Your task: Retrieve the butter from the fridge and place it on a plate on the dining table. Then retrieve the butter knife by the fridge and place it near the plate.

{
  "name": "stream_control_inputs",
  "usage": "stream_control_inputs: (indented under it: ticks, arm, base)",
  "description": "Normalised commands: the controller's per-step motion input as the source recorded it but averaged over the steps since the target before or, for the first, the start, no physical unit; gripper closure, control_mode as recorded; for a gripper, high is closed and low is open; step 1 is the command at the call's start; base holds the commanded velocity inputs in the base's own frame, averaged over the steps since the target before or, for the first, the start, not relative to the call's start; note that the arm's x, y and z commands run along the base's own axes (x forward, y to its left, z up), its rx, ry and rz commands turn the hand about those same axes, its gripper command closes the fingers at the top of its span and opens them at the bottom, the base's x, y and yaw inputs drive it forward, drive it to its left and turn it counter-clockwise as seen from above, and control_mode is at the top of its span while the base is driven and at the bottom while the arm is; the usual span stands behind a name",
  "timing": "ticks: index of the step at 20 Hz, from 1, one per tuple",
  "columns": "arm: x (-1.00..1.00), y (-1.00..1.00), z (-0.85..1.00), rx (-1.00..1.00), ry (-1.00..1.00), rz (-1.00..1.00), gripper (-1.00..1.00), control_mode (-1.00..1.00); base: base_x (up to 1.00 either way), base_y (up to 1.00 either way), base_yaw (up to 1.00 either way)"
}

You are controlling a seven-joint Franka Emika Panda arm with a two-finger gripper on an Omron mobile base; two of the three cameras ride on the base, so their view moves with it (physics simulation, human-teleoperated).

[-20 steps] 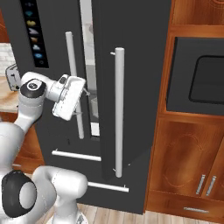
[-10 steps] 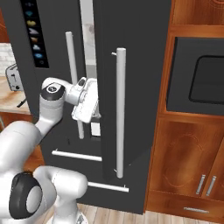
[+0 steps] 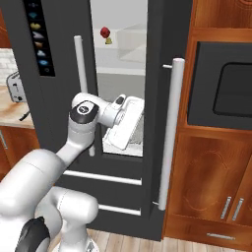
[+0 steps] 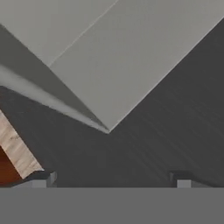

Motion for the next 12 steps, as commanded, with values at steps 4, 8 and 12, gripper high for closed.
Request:
stream_control_inputs:
  ticks: [4,8,12]
  arm:
    - [-0.42,-0.52,0.00,0.09,0.00,-0.01,-1.00,-1.00]
    - [-0.20,0.54,0.00,0.12,0.00,-0.10,-1.00,-1.00]
    - [-0.01,1.00,0.01,0.01,-0.08,-0.21,-1.00,-1.00]
  base:
    - [0.00,0.00,0.00]
    - [0.00,0.00,0.00]
    - [0.00,0.00,0.00]
